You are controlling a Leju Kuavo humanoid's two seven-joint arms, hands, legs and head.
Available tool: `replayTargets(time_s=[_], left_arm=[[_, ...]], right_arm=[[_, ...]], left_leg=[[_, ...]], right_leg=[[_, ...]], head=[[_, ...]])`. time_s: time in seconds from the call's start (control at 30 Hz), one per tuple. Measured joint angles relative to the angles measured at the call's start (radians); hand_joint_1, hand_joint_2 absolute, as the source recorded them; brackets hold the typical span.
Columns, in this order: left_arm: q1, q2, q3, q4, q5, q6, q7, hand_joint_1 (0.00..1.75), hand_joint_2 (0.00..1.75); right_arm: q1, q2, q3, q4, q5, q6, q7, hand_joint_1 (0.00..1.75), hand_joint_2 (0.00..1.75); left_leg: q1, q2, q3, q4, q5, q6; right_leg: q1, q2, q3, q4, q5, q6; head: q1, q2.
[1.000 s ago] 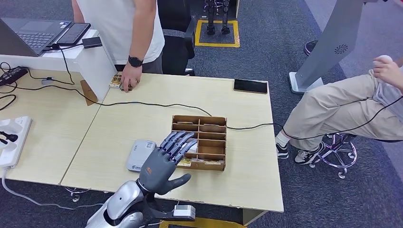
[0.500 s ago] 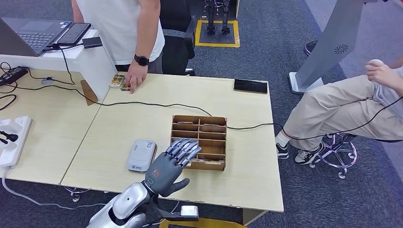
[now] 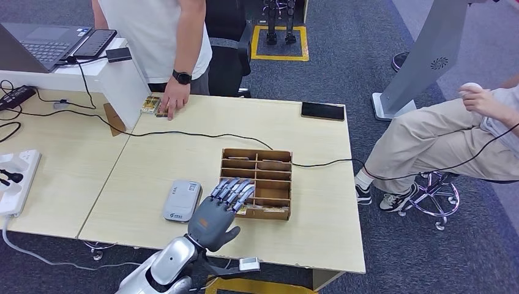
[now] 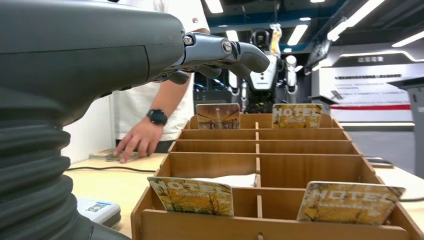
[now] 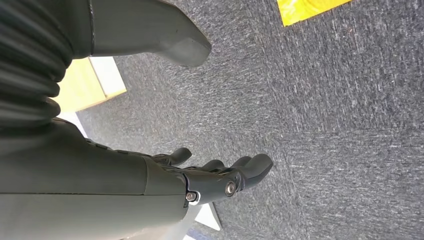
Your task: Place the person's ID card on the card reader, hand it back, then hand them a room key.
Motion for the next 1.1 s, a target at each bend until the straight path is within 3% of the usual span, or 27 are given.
replayTargets(time_s=[0.67,1.1], left_arm=[[0.006,-0.040,0.001,0.077,-0.075,0.027,0.063,0.00,1.75],[0.014,-0.085,0.038,0.096,-0.120,0.098,0.121,0.00,1.75]], right_arm=[[0.000,0.015,-0.028,-0.042,0.000,0.020,-0.003,0.00,1.75],[0.000,0.025,-0.043,-0.054,0.000,0.030,-0.003,0.00,1.75]], left_leg=[[0.000,0.000,0.000,0.000,0.000,0.000],[0.000,0.000,0.000,0.000,0.000,0.000]], right_leg=[[0.000,0.000,0.000,0.000,0.000,0.000],[0.000,0.000,0.000,0.000,0.000,0.000]], head=[[0.000,0.000],[0.000,0.000]])
